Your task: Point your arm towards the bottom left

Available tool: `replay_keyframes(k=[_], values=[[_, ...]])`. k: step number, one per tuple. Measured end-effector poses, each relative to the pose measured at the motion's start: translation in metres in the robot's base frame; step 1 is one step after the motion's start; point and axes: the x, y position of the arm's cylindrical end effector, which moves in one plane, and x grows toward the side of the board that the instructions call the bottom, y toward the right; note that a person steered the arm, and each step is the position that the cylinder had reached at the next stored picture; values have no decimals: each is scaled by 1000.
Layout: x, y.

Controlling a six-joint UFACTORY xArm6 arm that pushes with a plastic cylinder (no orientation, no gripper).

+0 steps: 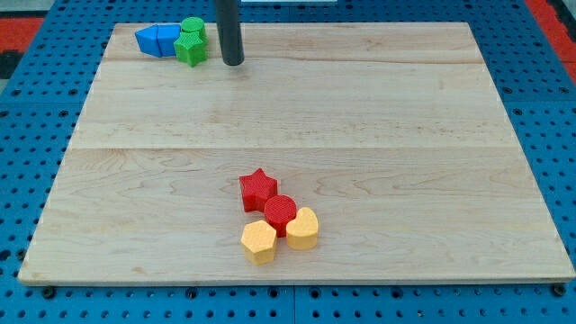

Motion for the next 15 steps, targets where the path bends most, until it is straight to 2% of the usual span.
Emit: replay_keyframes(k=[10, 15], values=[[4, 49], [150, 48]])
